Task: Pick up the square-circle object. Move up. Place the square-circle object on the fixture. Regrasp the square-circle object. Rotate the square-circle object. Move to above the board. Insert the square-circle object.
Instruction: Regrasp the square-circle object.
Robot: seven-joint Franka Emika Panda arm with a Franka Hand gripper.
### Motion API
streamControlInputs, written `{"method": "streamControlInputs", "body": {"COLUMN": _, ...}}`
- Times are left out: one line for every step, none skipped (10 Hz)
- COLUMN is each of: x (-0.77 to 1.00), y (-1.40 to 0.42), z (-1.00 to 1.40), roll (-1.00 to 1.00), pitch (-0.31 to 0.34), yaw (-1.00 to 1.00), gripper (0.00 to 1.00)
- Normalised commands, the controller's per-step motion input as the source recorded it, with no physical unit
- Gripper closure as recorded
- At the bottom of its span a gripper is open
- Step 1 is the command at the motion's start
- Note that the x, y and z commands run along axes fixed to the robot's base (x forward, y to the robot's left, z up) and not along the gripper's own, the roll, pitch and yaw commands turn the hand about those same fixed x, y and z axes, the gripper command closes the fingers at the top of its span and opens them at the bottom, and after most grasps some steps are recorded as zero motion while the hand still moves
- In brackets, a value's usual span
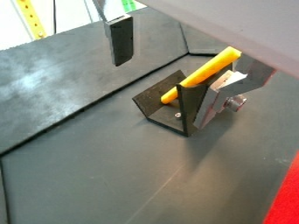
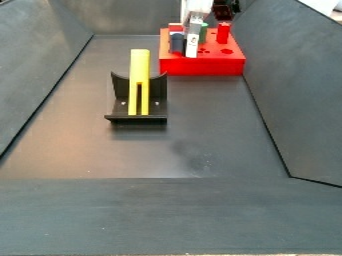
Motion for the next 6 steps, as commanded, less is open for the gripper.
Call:
{"method": "streamControlInputs", "body": {"x": 1.00, "y": 0.00, "z": 0.00, "roll": 0.27, "pitch": 0.218, "yaw": -0.14, "gripper": 0.00}}
{"method": "streamControlInputs", "body": {"x": 1.00, "y": 0.00, "z": -0.01, "roll": 0.24, "pitch": 0.223, "yaw": -0.06, "gripper": 0.00}}
{"method": "streamControlInputs", "body": {"x": 1.00, "y": -0.01, "z": -0.03, "roll": 0.21, "pitch": 0.222, "yaw": -0.01, "gripper": 0.00}}
{"method": "streamControlInputs", "body": {"x": 1.00, "y": -0.02, "z": -0.02, "roll": 0.17, "pitch": 0.203, "yaw": 0.02, "gripper": 0.00}}
{"method": "streamControlInputs", "body": {"x": 1.00, "y": -0.02, "z": -0.02, "roll": 0.13, "pitch": 0.186, "yaw": 0.05, "gripper": 0.00}}
{"method": "streamControlInputs", "body": {"x": 1.00, "y": -0.02, "z": -0.02, "roll": 0.09, "pitch": 0.171, "yaw": 0.06, "gripper": 0.00}}
